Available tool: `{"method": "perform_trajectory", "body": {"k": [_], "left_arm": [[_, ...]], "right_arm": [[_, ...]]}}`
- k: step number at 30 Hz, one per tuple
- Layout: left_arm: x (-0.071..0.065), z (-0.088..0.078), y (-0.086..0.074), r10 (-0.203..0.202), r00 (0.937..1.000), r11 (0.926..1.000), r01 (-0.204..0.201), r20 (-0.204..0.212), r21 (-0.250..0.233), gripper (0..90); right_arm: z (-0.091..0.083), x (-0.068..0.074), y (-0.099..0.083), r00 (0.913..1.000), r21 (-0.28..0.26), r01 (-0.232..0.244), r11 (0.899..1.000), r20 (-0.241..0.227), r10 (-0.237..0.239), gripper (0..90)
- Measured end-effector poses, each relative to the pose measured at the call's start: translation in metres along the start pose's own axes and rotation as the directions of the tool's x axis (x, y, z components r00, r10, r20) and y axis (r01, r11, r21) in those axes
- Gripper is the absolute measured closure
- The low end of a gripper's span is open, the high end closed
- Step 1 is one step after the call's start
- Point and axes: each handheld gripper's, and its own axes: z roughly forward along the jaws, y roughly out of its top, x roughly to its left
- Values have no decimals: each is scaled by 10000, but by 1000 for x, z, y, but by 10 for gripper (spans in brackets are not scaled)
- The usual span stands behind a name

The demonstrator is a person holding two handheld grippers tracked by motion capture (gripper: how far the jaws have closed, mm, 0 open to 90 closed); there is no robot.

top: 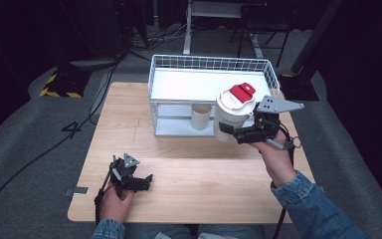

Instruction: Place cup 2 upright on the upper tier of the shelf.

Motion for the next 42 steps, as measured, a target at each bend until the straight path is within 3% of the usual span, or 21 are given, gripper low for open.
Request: {"method": "perform_trajectory", "body": {"k": [15,25,29,42], "left_arm": [[0,0,0,-65,10000,10000,65,-46,-35,4],[1,0,0,-127,9999,9999,127,-47,-19,5],[1,0,0,-157,9999,9999,157,-54,-38,6],[1,0,0,-124,9999,9999,124,-50,-10,6]], "right_arm": [[23,-23,35,9998,-7,-53,10000,165,53,132],[40,-46,47,9971,109,-313,9994,701,305,132],[49,-61,50,9924,166,-305,9994,1195,283,132],[68,-99,56,9769,220,-797,9966,2004,737,132]]}}
